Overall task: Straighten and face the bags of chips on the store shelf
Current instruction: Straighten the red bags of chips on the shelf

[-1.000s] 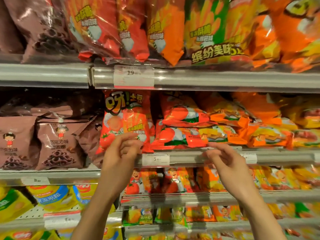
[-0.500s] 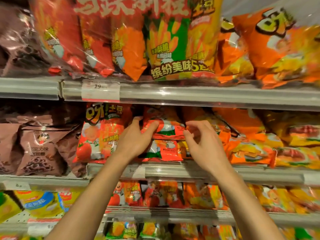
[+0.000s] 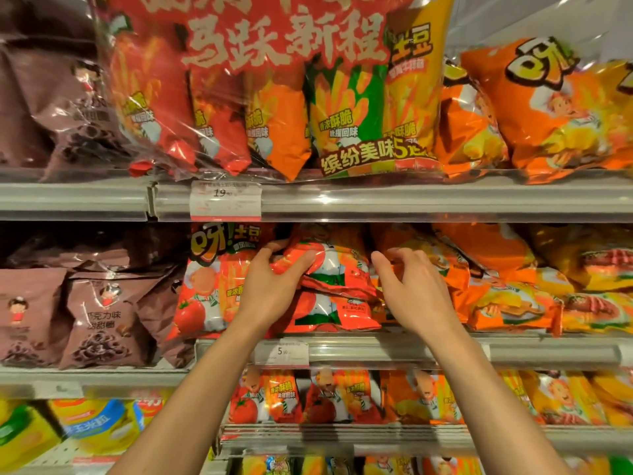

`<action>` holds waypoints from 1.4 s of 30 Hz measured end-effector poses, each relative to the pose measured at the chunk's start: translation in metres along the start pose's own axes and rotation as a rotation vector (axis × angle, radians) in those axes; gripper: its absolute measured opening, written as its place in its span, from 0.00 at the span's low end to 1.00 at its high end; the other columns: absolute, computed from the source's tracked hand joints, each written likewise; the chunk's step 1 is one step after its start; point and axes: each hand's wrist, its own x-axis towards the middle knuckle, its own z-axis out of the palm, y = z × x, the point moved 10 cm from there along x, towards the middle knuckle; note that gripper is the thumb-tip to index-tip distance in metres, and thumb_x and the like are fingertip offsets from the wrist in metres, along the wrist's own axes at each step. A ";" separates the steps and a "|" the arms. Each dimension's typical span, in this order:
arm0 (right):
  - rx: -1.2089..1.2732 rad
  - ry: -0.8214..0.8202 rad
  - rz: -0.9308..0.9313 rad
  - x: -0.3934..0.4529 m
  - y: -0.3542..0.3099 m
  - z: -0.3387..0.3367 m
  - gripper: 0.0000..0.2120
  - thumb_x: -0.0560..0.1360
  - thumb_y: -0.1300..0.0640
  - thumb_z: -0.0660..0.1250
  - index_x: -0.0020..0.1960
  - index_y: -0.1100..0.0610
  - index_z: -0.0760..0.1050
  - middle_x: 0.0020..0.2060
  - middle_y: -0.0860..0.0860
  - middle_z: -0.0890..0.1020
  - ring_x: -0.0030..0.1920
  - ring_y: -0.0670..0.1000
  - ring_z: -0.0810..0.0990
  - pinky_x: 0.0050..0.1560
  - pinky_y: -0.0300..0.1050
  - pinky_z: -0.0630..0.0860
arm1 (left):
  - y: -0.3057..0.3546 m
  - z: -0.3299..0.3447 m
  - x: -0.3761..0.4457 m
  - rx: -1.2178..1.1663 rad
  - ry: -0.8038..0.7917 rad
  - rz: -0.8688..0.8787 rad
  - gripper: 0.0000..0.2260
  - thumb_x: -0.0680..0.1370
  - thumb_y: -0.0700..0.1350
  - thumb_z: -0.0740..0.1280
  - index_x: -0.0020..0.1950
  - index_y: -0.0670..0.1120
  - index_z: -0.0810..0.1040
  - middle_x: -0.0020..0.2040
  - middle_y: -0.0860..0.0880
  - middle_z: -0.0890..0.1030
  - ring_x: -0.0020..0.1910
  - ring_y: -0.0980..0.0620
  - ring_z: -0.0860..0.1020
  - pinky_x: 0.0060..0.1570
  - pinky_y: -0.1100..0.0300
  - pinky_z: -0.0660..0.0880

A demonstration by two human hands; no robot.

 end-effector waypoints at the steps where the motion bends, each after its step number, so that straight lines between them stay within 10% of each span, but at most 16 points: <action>1: 0.001 -0.011 0.008 0.001 -0.001 0.002 0.30 0.80 0.35 0.54 0.71 0.54 0.71 0.66 0.54 0.75 0.66 0.53 0.74 0.59 0.46 0.70 | -0.001 -0.004 -0.003 -0.011 0.005 0.002 0.29 0.71 0.62 0.75 0.67 0.51 0.75 0.61 0.54 0.80 0.60 0.52 0.79 0.63 0.50 0.77; 9: 0.117 -0.218 0.084 0.009 -0.019 0.037 0.38 0.77 0.30 0.52 0.77 0.55 0.61 0.67 0.55 0.77 0.67 0.58 0.75 0.63 0.50 0.70 | 0.003 -0.021 -0.026 -0.167 -0.084 0.071 0.27 0.67 0.59 0.76 0.64 0.55 0.77 0.57 0.51 0.83 0.53 0.56 0.83 0.49 0.60 0.81; 14: 0.312 -0.204 0.135 0.003 -0.022 0.041 0.40 0.77 0.34 0.61 0.79 0.57 0.57 0.45 0.51 0.80 0.47 0.49 0.81 0.46 0.45 0.72 | -0.002 -0.026 -0.032 -0.217 -0.177 0.018 0.30 0.64 0.57 0.78 0.65 0.57 0.74 0.53 0.50 0.85 0.50 0.56 0.84 0.43 0.69 0.77; 21: 0.347 -0.157 0.100 -0.021 -0.027 0.029 0.34 0.77 0.39 0.65 0.77 0.54 0.63 0.56 0.40 0.78 0.50 0.38 0.77 0.48 0.35 0.72 | 0.008 -0.020 -0.029 -0.099 -0.327 -0.062 0.32 0.68 0.66 0.72 0.69 0.57 0.70 0.51 0.55 0.85 0.46 0.61 0.84 0.39 0.67 0.77; 29: 0.407 -0.214 -0.005 -0.035 -0.062 0.049 0.32 0.77 0.40 0.66 0.77 0.49 0.64 0.67 0.50 0.76 0.59 0.50 0.81 0.61 0.53 0.78 | 0.005 -0.051 -0.033 0.048 -0.188 -0.046 0.39 0.64 0.72 0.71 0.69 0.58 0.63 0.57 0.64 0.75 0.48 0.73 0.77 0.44 0.75 0.70; 32: 0.404 -0.244 -0.060 -0.038 -0.083 0.067 0.31 0.77 0.39 0.66 0.76 0.47 0.64 0.62 0.50 0.79 0.52 0.47 0.83 0.56 0.52 0.80 | 0.001 -0.076 -0.037 0.054 -0.150 0.006 0.39 0.68 0.69 0.72 0.75 0.58 0.65 0.63 0.63 0.77 0.61 0.66 0.76 0.57 0.69 0.71; 37: 0.348 -0.318 -0.136 -0.035 -0.113 0.096 0.30 0.77 0.35 0.62 0.74 0.48 0.66 0.62 0.48 0.78 0.51 0.45 0.82 0.57 0.53 0.78 | -0.014 -0.118 -0.042 -0.061 -0.042 0.033 0.32 0.70 0.58 0.75 0.72 0.54 0.69 0.60 0.57 0.82 0.55 0.63 0.82 0.50 0.70 0.77; 42: -0.113 -0.185 -0.018 0.010 -0.079 0.088 0.34 0.79 0.35 0.55 0.72 0.62 0.68 0.65 0.64 0.74 0.64 0.64 0.75 0.64 0.54 0.70 | -0.025 -0.129 -0.045 -0.086 -0.044 0.046 0.32 0.72 0.56 0.75 0.73 0.56 0.68 0.58 0.63 0.82 0.56 0.62 0.82 0.49 0.71 0.77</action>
